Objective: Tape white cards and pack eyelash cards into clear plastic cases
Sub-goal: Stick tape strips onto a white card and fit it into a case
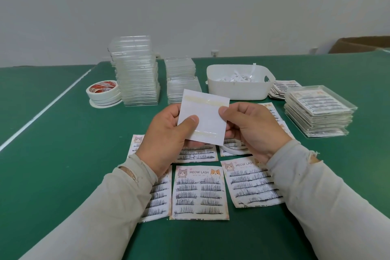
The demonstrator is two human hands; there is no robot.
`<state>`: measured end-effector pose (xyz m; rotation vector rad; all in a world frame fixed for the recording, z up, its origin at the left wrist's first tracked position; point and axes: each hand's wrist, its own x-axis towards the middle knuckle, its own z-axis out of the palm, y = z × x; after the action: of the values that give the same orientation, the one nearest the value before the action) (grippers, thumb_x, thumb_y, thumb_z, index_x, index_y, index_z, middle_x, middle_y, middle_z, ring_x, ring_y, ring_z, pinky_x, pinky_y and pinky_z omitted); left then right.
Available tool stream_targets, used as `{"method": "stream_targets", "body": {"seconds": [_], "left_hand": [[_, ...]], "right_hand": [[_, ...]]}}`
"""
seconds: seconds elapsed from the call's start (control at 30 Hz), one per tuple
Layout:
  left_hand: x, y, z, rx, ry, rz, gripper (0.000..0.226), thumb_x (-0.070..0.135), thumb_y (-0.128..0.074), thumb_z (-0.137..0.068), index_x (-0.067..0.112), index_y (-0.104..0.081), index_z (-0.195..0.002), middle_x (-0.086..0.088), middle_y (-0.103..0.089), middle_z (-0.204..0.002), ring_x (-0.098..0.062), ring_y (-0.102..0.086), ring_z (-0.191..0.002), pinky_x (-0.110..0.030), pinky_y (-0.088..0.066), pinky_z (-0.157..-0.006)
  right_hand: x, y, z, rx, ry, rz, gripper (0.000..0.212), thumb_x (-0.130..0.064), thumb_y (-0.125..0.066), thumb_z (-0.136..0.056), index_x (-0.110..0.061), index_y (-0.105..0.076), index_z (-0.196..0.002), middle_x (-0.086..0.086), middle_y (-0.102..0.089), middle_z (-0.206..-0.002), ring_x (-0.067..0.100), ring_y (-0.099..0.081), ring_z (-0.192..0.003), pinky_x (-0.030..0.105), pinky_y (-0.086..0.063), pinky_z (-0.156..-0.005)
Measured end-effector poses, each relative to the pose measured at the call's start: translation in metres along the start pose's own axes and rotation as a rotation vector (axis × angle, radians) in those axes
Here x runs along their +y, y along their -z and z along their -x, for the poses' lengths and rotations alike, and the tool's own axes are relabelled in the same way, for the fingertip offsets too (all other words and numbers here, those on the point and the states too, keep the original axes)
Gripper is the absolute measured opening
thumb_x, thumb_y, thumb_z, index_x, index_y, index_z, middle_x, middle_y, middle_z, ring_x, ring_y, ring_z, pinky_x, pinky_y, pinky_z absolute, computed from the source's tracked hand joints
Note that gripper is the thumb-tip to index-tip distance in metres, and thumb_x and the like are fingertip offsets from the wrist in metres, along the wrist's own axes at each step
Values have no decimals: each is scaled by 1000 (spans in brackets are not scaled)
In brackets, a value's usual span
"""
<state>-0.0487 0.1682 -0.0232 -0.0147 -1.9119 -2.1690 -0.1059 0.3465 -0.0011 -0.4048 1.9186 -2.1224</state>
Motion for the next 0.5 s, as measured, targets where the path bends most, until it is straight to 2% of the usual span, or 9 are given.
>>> {"method": "stream_targets", "body": {"seconds": [0.17,0.3,0.43,0.5], "left_hand": [[-1,1,0,48,-18,-36,19,7,-58,-101,12,-65,-118,-2,-78,-107,-25,-76,-93,-33,-62,-64],[1,6,-2,94,-36,5,22,7,-56,-102,14,-63,-121,1,-77,-112,-24,-75,-99,-32,-63,-67],[2,8,-3,125,-55,38,27,5,-59,-99,18,-58,-122,1,-77,-109,-23,-76,-96,-31,-62,-65],[2,9,-4,170,-75,19,29,5,-61,-98,22,-57,-122,3,-77,-107,-21,-76,-95,-30,-62,-67]], "right_hand": [[0,-1,-2,84,-12,-49,22,-12,-74,-91,-12,-67,-69,7,-66,-63,14,-57,-51,22,-52,-51],[-3,3,-3,129,0,-50,14,-3,-66,-94,-8,-69,-81,4,-70,-67,8,-57,-52,21,-54,-50],[-3,5,-3,169,35,114,16,-13,-62,-99,-9,-70,-86,1,-70,-64,10,-57,-52,21,-51,-49],[-4,10,-2,143,101,385,25,-28,-65,-97,-10,-71,-81,0,-69,-64,9,-57,-53,21,-49,-53]]}}
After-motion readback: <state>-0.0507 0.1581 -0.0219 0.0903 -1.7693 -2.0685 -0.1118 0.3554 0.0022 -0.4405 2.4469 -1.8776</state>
